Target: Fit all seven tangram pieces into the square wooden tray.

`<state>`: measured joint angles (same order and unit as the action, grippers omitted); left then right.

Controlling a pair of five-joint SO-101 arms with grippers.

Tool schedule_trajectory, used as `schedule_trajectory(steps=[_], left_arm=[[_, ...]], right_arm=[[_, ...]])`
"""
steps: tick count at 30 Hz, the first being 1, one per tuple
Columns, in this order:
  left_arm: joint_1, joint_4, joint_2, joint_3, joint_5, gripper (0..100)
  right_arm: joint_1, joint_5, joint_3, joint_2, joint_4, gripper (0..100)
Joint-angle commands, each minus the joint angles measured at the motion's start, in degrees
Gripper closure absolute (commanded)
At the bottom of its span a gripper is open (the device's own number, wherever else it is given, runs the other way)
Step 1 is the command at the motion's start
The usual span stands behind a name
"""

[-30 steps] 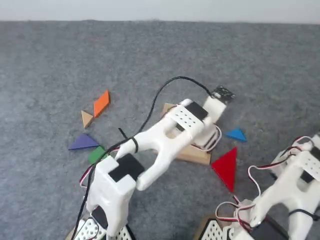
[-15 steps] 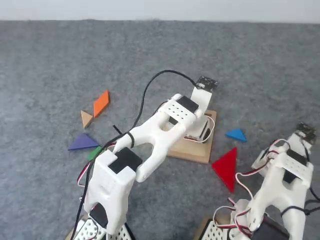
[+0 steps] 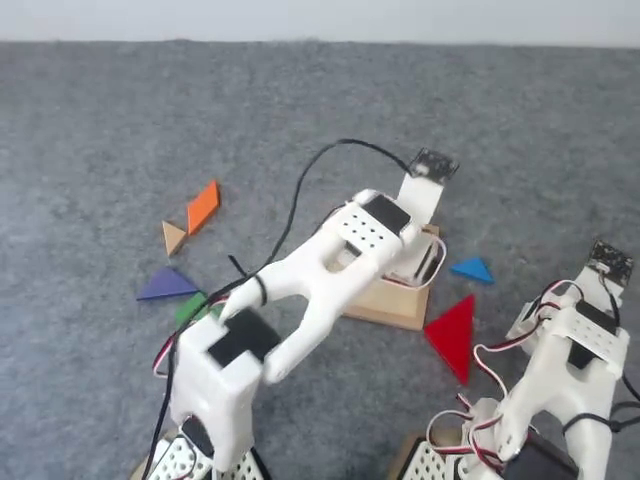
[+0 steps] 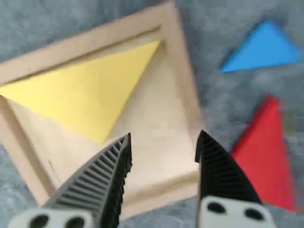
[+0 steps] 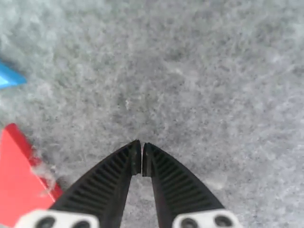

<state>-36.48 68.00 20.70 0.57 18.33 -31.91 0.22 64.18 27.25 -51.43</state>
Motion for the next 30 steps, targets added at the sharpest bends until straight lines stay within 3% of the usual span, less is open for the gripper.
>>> schedule_trajectory(steps=[1, 6, 13, 15, 19, 22, 28, 30], left_arm=[[1.93, -3.6, -6.51, -1.1, 0.26, 78], [8.26, -7.38, -1.58, -1.1, -1.41, 78], [18.99, 4.57, -2.9, 4.44, -25.05, 78], [20.48, 5.54, -2.55, 4.26, -27.08, 78], [21.8, 5.98, 2.2, 4.18, -24.0, 77], [19.78, 7.47, 7.3, 4.0, -16.88, 76], [23.91, 7.3, 9.67, 6.11, -8.88, 77], [25.67, 7.12, 9.41, 6.02, -7.03, 82]], right_arm=[[-0.57, 0.88, -0.18, 1.19, 0.75, 98.0], [-0.57, 0.88, -0.18, 1.19, 0.75, 98.0], [-0.57, 0.88, -0.09, 1.19, 0.92, 98.0], [-0.48, 0.88, -0.09, 1.19, 0.92, 98.0], [-0.48, 0.88, -0.09, 1.19, 0.92, 98.0], [-0.48, 0.88, -0.09, 1.19, 0.92, 98.0], [-0.48, 0.88, -0.09, 1.19, 0.92, 98.0], [-0.48, 0.88, -0.09, 1.19, 0.92, 98.0]])
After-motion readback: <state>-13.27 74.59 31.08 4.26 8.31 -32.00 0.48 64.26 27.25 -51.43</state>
